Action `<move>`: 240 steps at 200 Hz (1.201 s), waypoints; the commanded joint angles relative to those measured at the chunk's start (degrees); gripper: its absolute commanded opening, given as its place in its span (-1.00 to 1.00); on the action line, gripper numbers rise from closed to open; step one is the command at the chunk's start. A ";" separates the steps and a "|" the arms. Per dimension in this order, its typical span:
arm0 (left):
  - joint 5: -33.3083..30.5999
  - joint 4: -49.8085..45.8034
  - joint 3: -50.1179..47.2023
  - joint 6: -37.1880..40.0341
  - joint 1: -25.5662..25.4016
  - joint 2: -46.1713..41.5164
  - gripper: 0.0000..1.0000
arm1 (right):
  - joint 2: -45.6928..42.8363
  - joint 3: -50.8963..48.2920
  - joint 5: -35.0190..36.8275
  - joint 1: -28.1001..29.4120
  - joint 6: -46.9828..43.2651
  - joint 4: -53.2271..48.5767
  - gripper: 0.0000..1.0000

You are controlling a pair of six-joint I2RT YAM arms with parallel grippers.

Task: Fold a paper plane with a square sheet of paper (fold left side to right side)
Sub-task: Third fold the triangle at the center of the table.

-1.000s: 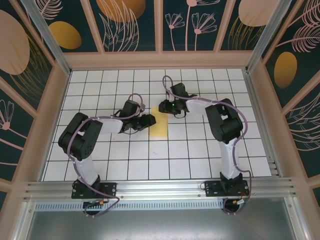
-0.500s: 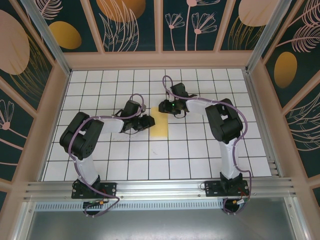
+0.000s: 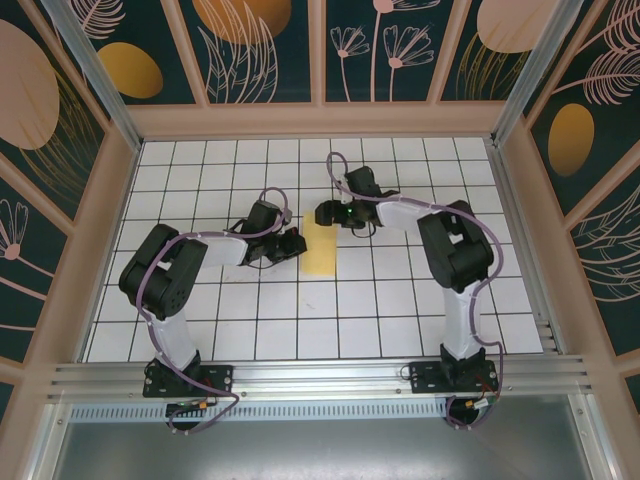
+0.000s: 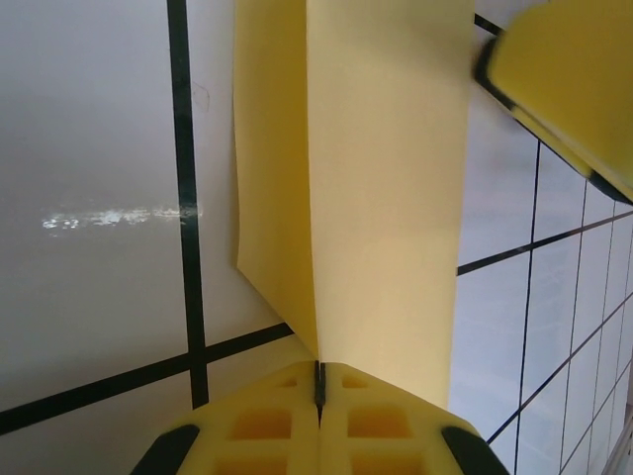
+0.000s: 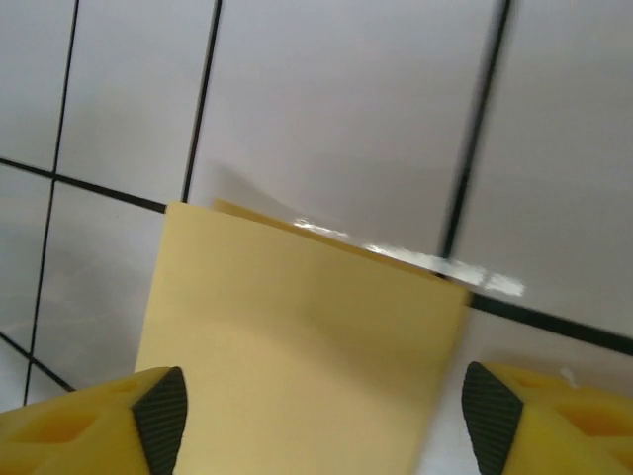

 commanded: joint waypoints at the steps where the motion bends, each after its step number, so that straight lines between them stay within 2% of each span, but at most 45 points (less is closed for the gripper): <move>1: -0.26 0.54 -0.78 -1.70 -0.51 -2.04 -1.00 | -9.87 -6.32 4.53 -0.52 -3.39 4.22 0.60; 37: 0.17 1.64 -1.42 -3.82 -0.87 -2.49 -1.00 | -25.55 -24.97 6.25 2.16 -7.32 15.06 0.64; 62: 1.19 3.74 -2.55 -6.40 -1.03 -2.78 -1.00 | -34.20 -35.94 10.78 8.96 -11.15 20.37 0.67; 94: 2.06 4.56 -3.37 -8.33 -1.01 -3.21 -1.00 | -40.24 -45.18 22.53 20.62 -17.90 26.31 0.70; 131: 2.87 5.98 -4.46 -9.71 -1.15 -3.66 -1.00 | -34.96 -45.11 34.98 29.93 -24.19 29.25 0.71; 161: 3.03 5.85 -4.55 -9.97 -1.23 -4.19 -1.00 | -26.32 -41.43 40.24 34.05 -29.61 31.34 0.71; 194: 2.96 5.50 -4.57 -9.83 -1.32 -4.53 -1.00 | -19.85 -37.00 42.51 35.30 -32.81 33.13 0.69; 240: 3.06 5.15 -4.38 -9.67 -1.33 -4.33 -1.00 | -15.15 -33.70 43.76 34.87 -33.70 34.76 0.50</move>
